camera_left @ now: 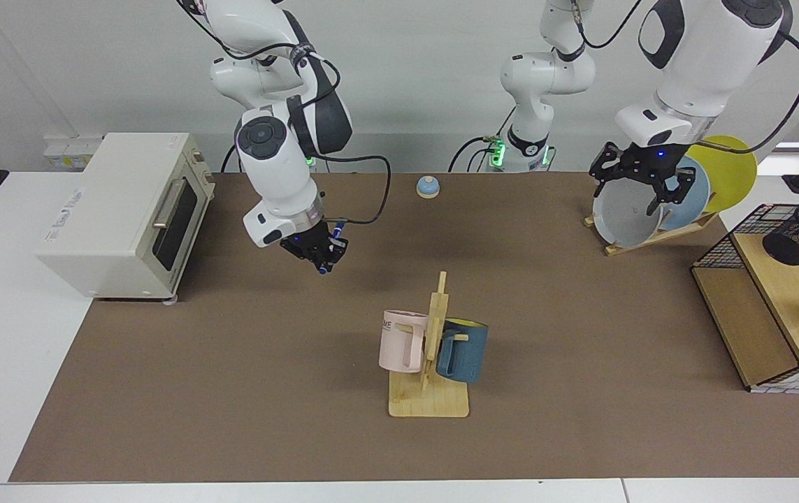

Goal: Put markers into pen holder
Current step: 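Lift the marker with the right gripper while the left gripper approaches, then move the open left gripper to the marker held by the right gripper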

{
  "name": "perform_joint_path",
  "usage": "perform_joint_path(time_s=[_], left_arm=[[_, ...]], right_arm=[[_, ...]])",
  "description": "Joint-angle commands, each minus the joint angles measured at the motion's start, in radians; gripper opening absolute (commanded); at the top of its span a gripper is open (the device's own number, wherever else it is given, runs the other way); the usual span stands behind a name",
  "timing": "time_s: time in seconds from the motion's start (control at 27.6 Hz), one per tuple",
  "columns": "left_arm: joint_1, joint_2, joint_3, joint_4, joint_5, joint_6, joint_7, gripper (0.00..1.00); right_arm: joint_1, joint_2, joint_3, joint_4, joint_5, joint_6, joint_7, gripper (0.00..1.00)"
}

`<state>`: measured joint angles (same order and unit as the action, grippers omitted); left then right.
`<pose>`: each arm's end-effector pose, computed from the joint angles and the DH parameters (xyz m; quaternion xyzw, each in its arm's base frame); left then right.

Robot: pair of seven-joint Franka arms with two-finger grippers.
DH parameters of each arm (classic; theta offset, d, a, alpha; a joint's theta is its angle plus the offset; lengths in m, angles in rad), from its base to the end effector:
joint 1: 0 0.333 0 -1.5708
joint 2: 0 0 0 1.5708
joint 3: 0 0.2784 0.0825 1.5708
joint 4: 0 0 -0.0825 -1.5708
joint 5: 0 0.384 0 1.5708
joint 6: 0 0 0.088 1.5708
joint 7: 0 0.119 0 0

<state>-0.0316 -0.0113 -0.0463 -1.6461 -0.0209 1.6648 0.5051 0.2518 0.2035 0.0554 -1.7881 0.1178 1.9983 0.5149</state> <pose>0.5575 -0.0459 0.5538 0.9579 -0.2866 0.0168 0.0067 0.5795 0.1913 0.3897 -0.9900 0.1281 0.0206 0.0557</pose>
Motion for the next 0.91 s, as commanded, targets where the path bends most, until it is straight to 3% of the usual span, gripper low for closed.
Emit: perform_joint_path(time_s=[0.0,0.33,0.51,0.87], left_arm=[[0.001,-0.013,-0.004,-0.014,-0.013,0.029,0.183,1.00],[-0.011,-0.018,-0.014,-0.023,-0.074,0.016,0.427,1.00],[-0.011,-0.029,-0.014,-0.040,-0.175,0.012,0.472,1.00],[-0.051,-0.081,-0.017,-0.124,-0.306,0.032,0.477,1.00]], right_arm=[[0.033,-0.022,0.000,0.012,0.017,-0.050,0.125,0.00],[0.084,-0.021,0.011,0.142,0.046,-0.113,0.384,0.00],[0.122,-0.018,0.011,0.190,0.059,-0.153,0.529,0.00],[0.173,-0.012,0.011,0.219,0.046,-0.121,0.769,0.00]])
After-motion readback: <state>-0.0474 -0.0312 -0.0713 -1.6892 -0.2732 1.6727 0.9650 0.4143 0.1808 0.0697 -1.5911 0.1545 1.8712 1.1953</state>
